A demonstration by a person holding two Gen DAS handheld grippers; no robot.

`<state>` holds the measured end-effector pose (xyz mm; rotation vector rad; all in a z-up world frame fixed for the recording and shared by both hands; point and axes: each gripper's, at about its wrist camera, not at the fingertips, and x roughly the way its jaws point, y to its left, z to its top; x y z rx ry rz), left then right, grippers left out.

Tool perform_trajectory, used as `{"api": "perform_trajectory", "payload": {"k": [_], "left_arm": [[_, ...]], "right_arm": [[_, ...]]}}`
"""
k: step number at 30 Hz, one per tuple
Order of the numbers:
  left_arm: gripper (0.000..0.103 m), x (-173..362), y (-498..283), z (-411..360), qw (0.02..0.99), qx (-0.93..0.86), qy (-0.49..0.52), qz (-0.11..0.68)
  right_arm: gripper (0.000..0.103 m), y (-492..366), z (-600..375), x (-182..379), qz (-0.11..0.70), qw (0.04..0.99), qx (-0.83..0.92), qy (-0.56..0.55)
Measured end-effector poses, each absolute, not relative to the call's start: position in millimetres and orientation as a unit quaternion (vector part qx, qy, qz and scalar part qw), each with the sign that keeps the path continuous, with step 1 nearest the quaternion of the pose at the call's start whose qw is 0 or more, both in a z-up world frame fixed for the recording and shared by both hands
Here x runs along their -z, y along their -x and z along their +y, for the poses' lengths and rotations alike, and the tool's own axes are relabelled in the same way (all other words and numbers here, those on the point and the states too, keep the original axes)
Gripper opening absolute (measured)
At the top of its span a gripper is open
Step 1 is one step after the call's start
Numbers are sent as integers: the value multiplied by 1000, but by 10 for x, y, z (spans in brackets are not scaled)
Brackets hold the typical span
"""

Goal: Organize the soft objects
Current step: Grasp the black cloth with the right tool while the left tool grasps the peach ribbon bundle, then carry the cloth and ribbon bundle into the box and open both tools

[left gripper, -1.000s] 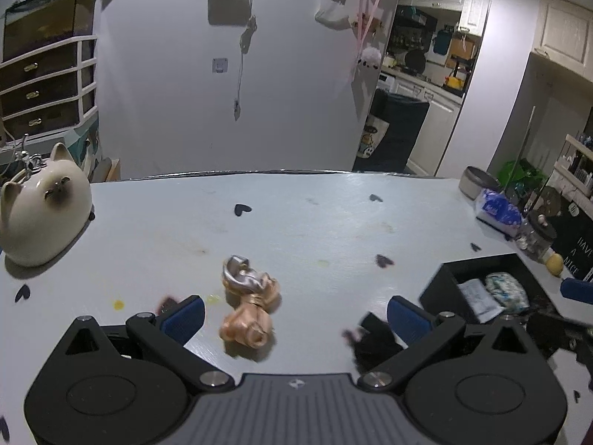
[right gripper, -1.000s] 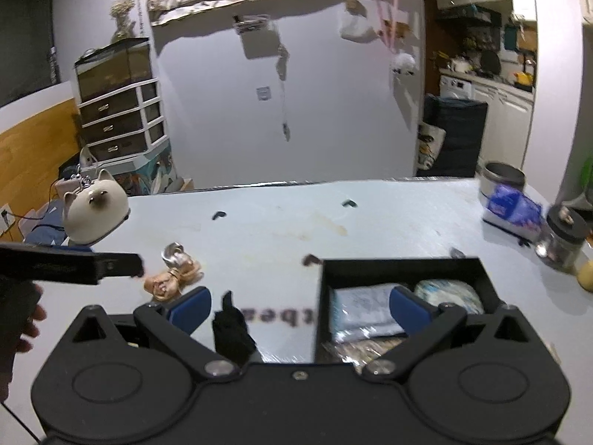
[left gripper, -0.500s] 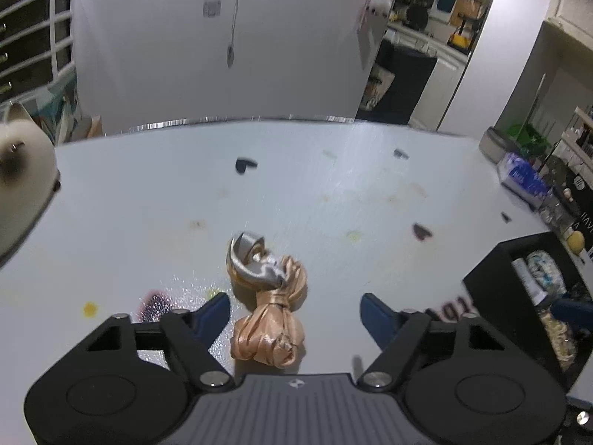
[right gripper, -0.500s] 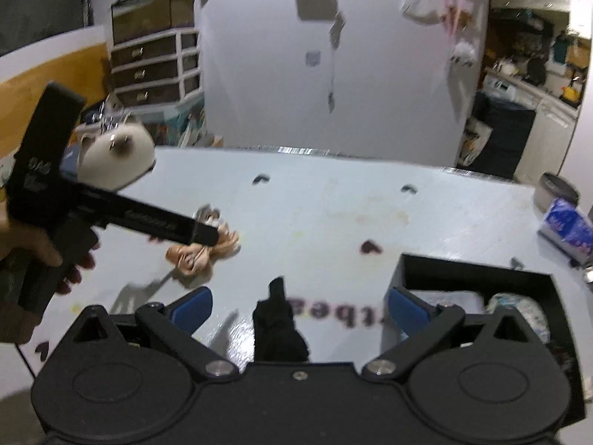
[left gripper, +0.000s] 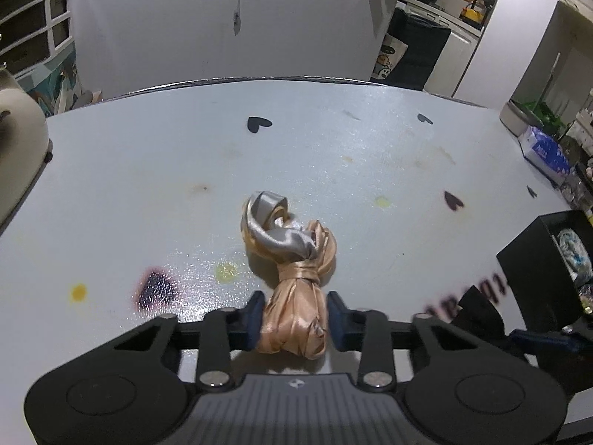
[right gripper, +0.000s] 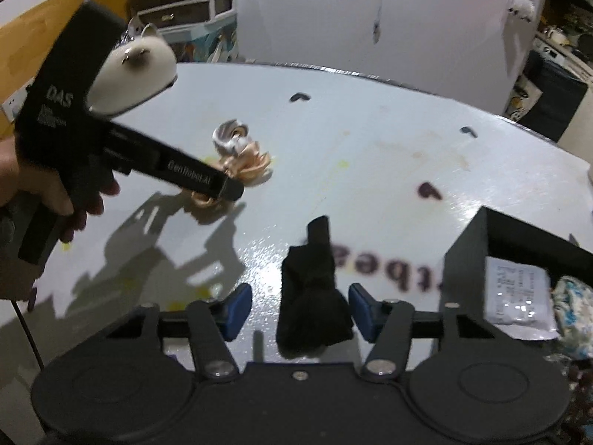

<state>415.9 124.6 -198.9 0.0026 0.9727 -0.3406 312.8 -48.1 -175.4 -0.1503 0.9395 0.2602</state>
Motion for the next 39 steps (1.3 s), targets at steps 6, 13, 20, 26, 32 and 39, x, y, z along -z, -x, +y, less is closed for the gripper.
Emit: {"api": "perform_trajectory", "payload": {"k": [6, 13, 20, 26, 32, 39], "left_arm": [[28, 1976, -4117, 1322, 869, 165, 19, 466], [27, 1919, -3946, 1419, 872, 160, 45, 461], [27, 1855, -3643, 1504, 871, 150, 78, 460], [27, 1772, -3360, 1516, 871, 150, 91, 458], [27, 1564, -3177, 1498, 881, 148, 108, 435], [27, 1261, -2993, 1398, 891, 149, 140, 404]], "right_arm": [[39, -3168, -434, 1851, 466, 871, -125, 91], [24, -3128, -493, 1829, 465, 873, -131, 68], [21, -2992, -496, 1765, 464, 873, -142, 52], [21, -2824, -521, 1660, 454, 878, -149, 37], [21, -2665, -635, 1433, 419, 895, -152, 17], [20, -2452, -927, 1149, 374, 915, -150, -8]]}}
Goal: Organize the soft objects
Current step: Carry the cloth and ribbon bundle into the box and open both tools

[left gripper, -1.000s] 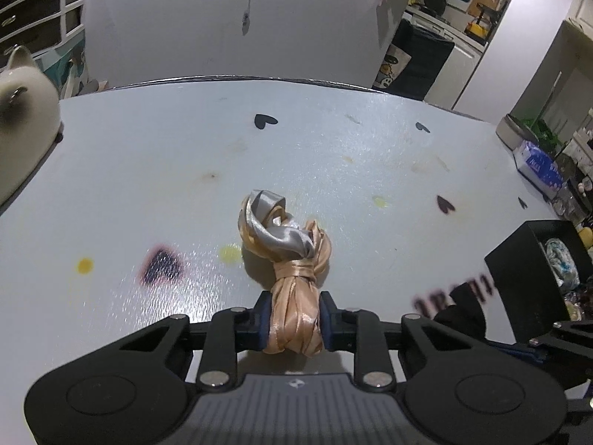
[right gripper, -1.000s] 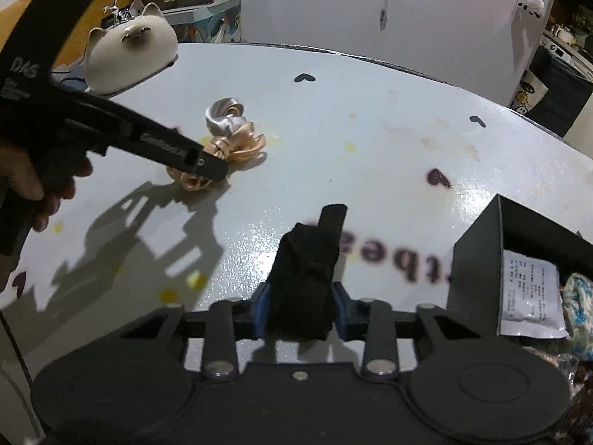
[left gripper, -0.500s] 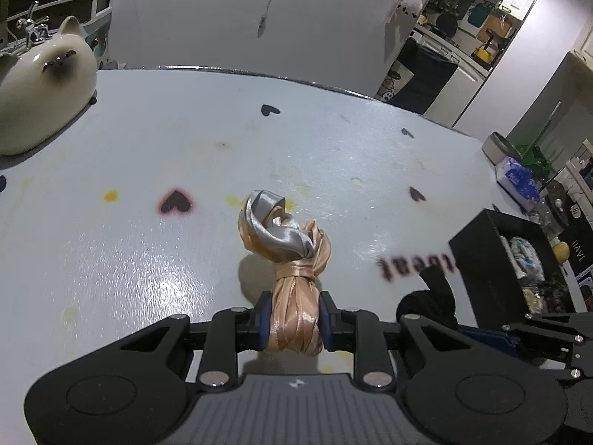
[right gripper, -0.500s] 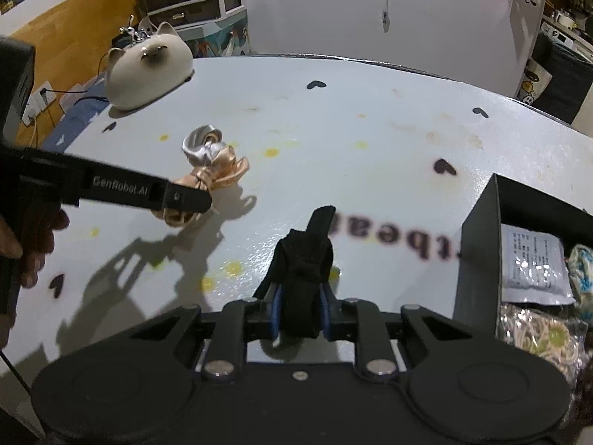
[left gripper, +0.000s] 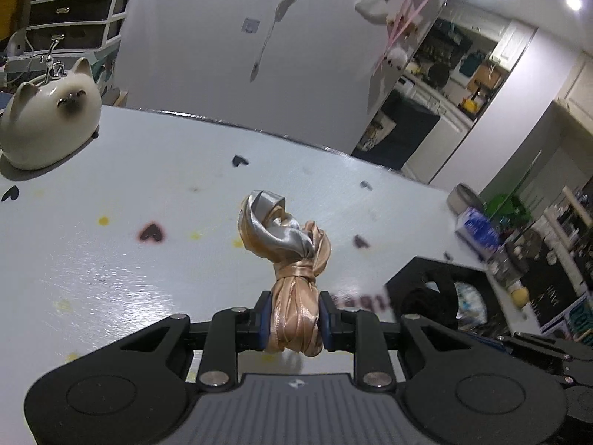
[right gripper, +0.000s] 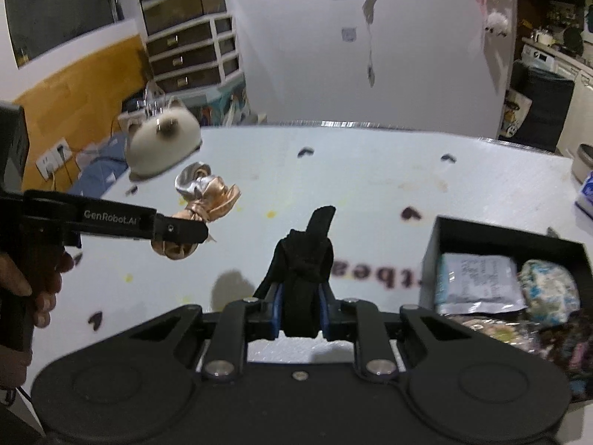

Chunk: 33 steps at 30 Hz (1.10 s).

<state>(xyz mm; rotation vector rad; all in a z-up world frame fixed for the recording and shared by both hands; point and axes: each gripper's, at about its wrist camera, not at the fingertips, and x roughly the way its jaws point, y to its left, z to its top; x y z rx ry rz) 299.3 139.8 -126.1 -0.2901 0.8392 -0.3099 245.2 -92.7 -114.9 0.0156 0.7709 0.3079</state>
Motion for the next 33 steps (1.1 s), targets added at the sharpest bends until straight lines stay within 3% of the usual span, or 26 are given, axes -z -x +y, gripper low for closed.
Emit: {"api": "perform_trajectory", "payload": {"k": [15, 31, 33], "left_arm": [[27, 935, -2803, 391, 896, 177, 151, 378], [27, 1249, -3395, -917, 854, 301, 11, 424], [31, 1343, -3485, -1016, 846, 312, -20, 432]], "right_arm": [[20, -2157, -2076, 893, 345, 929, -134, -22], [20, -2321, -2888, 1218, 386, 914, -125, 13], [20, -2365, -2912, 1283, 395, 910, -128, 19]]}}
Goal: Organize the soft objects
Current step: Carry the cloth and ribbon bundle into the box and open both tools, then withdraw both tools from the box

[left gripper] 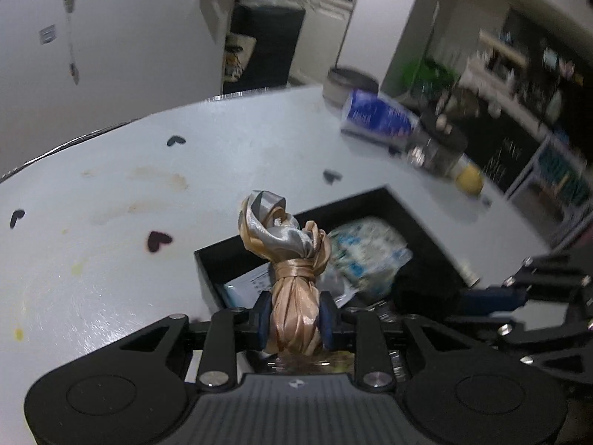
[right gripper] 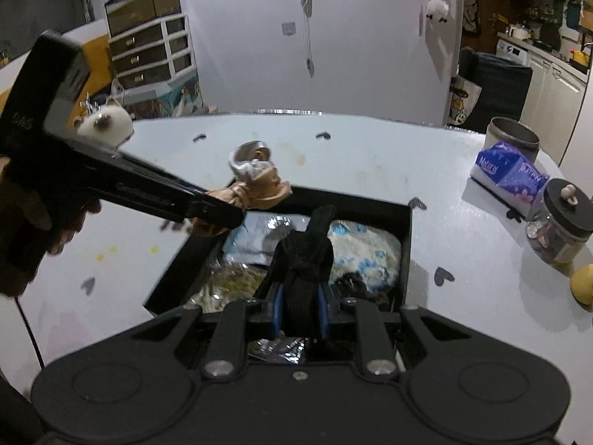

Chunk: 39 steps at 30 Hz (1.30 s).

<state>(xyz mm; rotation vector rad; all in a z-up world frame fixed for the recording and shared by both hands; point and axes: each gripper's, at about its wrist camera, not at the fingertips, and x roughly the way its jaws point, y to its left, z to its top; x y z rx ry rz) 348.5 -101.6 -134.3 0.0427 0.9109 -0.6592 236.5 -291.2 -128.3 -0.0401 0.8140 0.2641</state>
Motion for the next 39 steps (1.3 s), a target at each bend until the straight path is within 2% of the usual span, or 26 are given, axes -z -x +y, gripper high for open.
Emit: {"api": "perform_trajectory", "payload": {"k": [2, 5, 12, 14, 17, 18, 25, 28, 30, 32, 37, 39], "left_arm": [[40, 1440, -3573, -1086, 840, 314, -50, 439], [45, 1518, -3667, -1079, 834, 313, -75, 449], [44, 1330, -3695, -1031, 842, 328, -58, 425], [43, 1321, -3734, -1089, 840, 333, -64, 423], [23, 1380, -3819, -1211, 829, 347, -82, 431], [20, 1411, -3849, -1250, 823, 355, -92, 434], [15, 1575, -3893, -1395, 767, 435, -154, 446], [15, 1582, -3806, -1430, 737, 474, -178, 448], [15, 1590, -3772, -1434, 731, 481, -189, 446], [18, 1586, -3788, -1419, 734, 476, -183, 447], [31, 1493, -3802, -1351, 758, 455, -154, 442], [40, 1438, -3785, -1328, 766, 447, -143, 439]], "right_arm": [[20, -2406, -2909, 1351, 402, 906, -131, 27], [20, -2468, -2885, 1461, 418, 897, -137, 45], [20, -2515, -2906, 1592, 445, 882, -144, 50], [20, -2552, -2914, 1583, 459, 875, -148, 42], [25, -2573, -2993, 1525, 473, 869, -147, 3], [26, -2568, -3027, 1490, 475, 867, -147, -14], [30, -2553, -3143, 1201, 444, 884, -136, -60], [22, -2627, -3129, 1203, 445, 883, -137, -64], [16, -2670, -3082, 1260, 456, 877, -140, -56], [14, -2702, -3023, 1344, 468, 872, -140, -42], [14, -2722, -2974, 1541, 489, 862, -135, -17], [14, -2721, -2974, 1580, 490, 861, -138, -12]]}}
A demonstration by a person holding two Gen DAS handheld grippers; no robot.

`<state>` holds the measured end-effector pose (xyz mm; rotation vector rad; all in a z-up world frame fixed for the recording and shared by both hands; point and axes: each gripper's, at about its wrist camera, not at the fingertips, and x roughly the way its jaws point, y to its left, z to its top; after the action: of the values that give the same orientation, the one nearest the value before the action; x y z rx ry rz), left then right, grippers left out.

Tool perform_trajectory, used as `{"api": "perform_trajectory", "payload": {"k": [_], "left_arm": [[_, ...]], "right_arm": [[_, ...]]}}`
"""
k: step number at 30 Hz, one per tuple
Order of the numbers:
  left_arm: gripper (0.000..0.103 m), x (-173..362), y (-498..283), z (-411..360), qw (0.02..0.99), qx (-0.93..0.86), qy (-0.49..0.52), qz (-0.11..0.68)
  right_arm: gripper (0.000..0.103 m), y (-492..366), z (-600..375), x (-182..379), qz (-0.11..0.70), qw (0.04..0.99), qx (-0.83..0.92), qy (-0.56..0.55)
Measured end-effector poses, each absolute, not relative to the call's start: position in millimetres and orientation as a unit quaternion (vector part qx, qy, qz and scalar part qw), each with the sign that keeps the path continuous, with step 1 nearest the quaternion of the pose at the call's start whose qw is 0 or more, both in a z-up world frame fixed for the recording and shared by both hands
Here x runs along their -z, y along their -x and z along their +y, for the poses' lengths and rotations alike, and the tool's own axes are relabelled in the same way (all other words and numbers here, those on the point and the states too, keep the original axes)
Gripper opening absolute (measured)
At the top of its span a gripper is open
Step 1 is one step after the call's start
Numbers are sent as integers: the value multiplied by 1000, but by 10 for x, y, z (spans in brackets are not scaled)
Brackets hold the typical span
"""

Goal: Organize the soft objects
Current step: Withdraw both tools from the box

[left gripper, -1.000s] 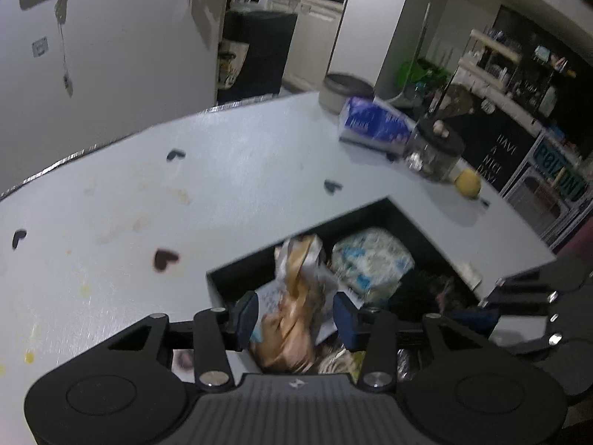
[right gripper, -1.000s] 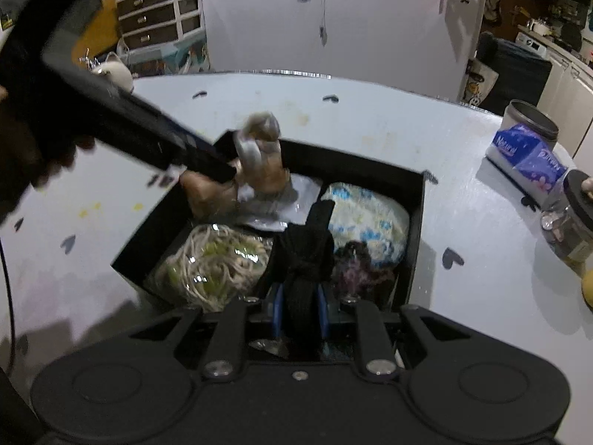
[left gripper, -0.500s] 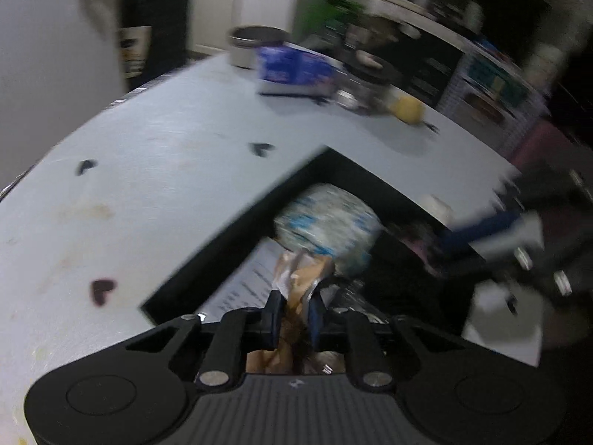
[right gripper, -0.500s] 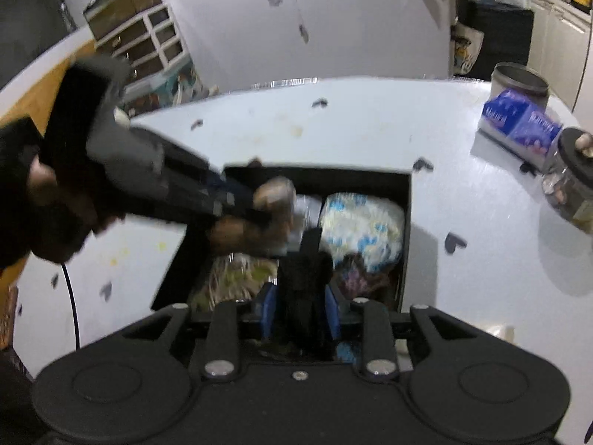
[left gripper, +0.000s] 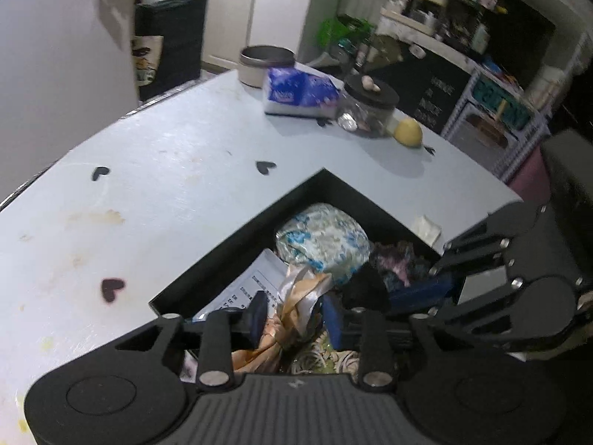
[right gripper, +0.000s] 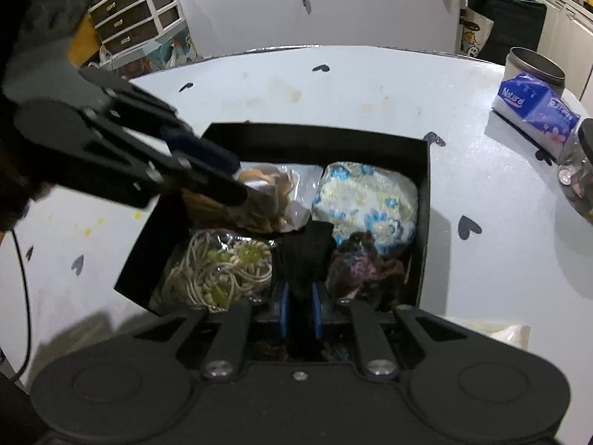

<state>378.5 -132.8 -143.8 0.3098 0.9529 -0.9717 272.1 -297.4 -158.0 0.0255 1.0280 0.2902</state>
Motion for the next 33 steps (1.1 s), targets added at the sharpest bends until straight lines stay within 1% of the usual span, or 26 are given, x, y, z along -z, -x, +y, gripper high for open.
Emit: {"api": "perform_trajectory", "payload": {"k": [4, 8, 11, 13, 15, 20, 22, 24, 25, 26, 27, 28, 30, 33], "left_arm": [[48, 1326, -3711, -1282, 786, 422, -122, 434], [54, 1228, -3593, -1221, 808, 393, -91, 430], [64, 1141, -3463, -1171, 825, 368, -65, 423], [67, 1090, -3370, -1138, 835, 353, -49, 419], [72, 1036, -3265, -1102, 845, 338, -35, 412], [84, 883, -3015, -1014, 871, 298, -9, 391], [89, 813, -2920, -968, 880, 282, -1, 382], [95, 742, -2819, -921, 889, 268, 10, 371], [97, 701, -2766, -896, 894, 259, 16, 364], [101, 667, -2729, -868, 898, 253, 21, 359], [103, 635, -2685, -843, 902, 246, 27, 355], [103, 601, -2644, -815, 905, 238, 33, 350], [103, 545, -2561, -761, 911, 226, 42, 342], [103, 463, -2433, -684, 919, 203, 47, 334]], "right_arm": [[14, -2729, -3013, 1560, 489, 860, -143, -22], [15, -2670, -3122, 1368, 468, 871, -146, -46], [18, -2606, -3210, 1205, 441, 883, -150, -61], [18, -2570, -3249, 1114, 427, 889, -152, -63], [21, -2530, -3272, 1038, 415, 895, -154, -62], [24, -2397, -3315, 883, 383, 910, -149, -62], [29, -2334, -3327, 818, 369, 916, -146, -66], [36, -2270, -3324, 765, 357, 921, -141, -61], [38, -2238, -3320, 740, 352, 924, -138, -59], [41, -2214, -3318, 721, 348, 926, -134, -58], [46, -2181, -3316, 699, 343, 928, -131, -59], [48, -2146, -3316, 678, 338, 930, -127, -60], [61, -2073, -3303, 631, 327, 936, -116, -61], [69, -1960, -3271, 563, 314, 942, -105, -60]]}}
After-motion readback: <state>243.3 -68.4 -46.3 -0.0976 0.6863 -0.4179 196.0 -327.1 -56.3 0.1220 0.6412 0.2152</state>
